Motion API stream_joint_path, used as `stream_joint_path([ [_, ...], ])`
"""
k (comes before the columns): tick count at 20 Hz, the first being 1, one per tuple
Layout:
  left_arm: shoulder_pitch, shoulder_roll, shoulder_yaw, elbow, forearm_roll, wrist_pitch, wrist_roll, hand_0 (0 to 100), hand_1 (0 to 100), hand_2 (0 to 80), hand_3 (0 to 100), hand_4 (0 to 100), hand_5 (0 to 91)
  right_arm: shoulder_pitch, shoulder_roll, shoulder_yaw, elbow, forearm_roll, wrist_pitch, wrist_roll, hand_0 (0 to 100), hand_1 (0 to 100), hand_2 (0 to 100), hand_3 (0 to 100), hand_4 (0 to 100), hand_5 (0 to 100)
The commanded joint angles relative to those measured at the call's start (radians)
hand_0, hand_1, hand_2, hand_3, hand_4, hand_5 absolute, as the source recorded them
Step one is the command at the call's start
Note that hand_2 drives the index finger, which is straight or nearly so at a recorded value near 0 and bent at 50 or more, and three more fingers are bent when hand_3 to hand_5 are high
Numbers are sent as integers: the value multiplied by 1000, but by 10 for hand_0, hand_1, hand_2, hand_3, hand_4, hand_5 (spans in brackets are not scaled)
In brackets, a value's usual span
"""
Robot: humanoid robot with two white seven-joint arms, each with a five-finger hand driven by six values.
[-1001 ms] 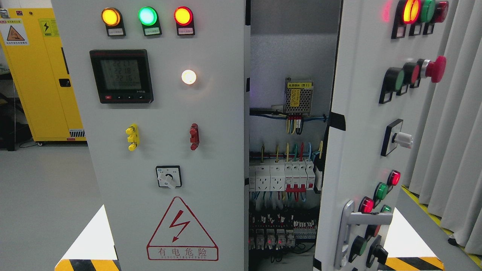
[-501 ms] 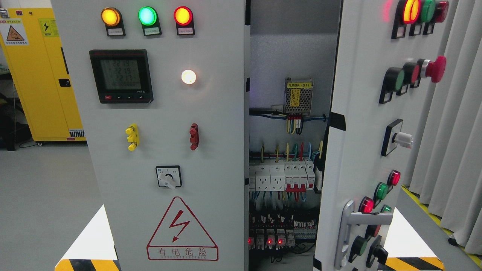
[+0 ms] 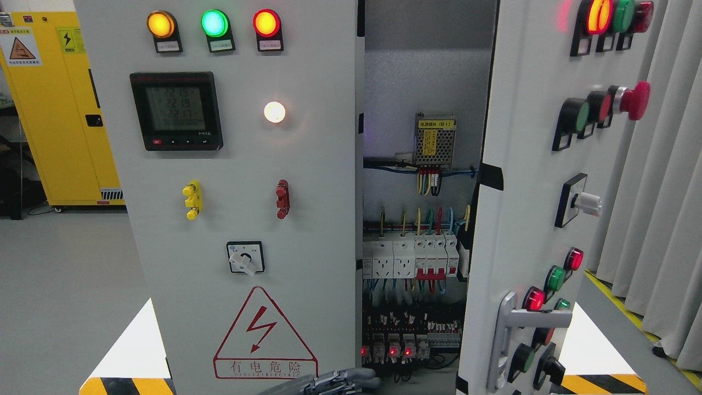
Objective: Open door with both hands
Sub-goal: 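Reach the left hand into the gap behind the push-button door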
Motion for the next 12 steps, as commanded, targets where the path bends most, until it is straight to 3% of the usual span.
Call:
stream_joint_path([
  [1, -228, -71, 13, -8, 76, 48, -1, 120, 556, 0, 0, 0, 0, -32, 15, 7, 0, 9, 2, 0, 0, 500, 40, 0, 0, 0],
  [4, -306, -83, 12, 61, 97, 49, 1, 120, 556, 0, 0, 0, 0, -32, 17, 39, 0, 9, 0, 0, 0, 500, 40, 0, 0, 0],
  [12, -459, -204, -19, 216, 121, 129, 1, 120, 556, 0, 0, 0, 0, -34, 20, 42, -1, 9, 2, 0, 0, 500, 40, 0, 0, 0],
])
